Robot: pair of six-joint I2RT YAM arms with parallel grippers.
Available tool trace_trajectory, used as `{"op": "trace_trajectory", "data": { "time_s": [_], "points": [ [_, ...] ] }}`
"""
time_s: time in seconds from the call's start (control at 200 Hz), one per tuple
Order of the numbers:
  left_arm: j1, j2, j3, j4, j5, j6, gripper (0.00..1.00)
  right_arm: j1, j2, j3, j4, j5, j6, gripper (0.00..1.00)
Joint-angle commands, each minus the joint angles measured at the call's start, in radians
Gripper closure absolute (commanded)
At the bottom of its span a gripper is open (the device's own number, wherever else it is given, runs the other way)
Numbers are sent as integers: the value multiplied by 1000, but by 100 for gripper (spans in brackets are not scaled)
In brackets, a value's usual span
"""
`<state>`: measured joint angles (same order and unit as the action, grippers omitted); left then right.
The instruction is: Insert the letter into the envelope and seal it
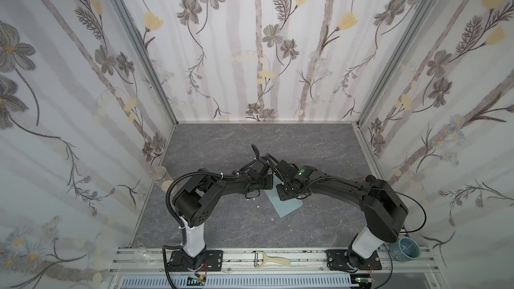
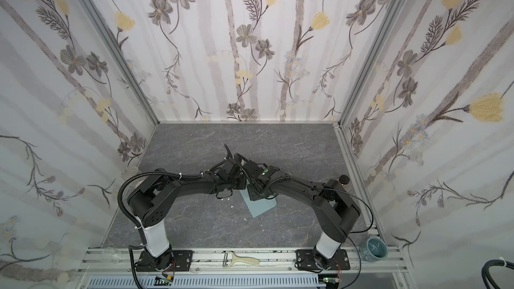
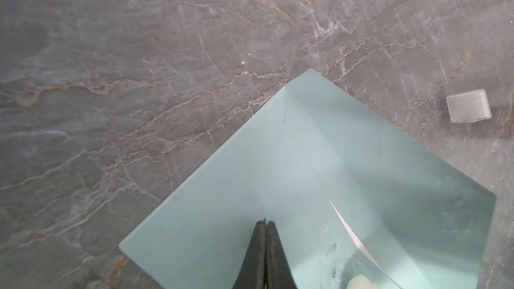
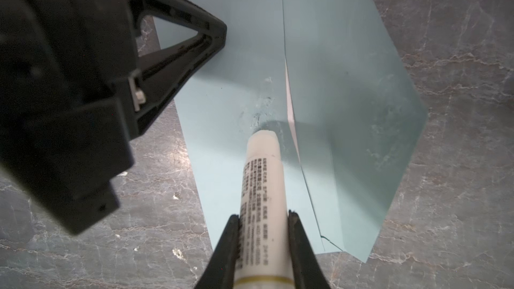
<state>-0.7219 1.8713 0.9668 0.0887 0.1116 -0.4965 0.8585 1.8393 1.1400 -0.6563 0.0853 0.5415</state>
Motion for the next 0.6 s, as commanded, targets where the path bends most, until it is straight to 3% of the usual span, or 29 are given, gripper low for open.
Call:
{"op": "trace_trajectory", "data": {
  "time_s": [0.0, 0.39, 0.595],
  "points": [
    [-4, 23, -5, -93, 5, 32, 100, 1, 22, 13, -5, 10, 7, 100],
    [-25, 45, -17, -89, 13, 21, 100, -11, 92, 62, 30, 70, 26, 100],
    [-24, 48, -17, -89, 8, 3, 100, 2, 35, 38, 2, 46, 42, 100]
  ]
}}
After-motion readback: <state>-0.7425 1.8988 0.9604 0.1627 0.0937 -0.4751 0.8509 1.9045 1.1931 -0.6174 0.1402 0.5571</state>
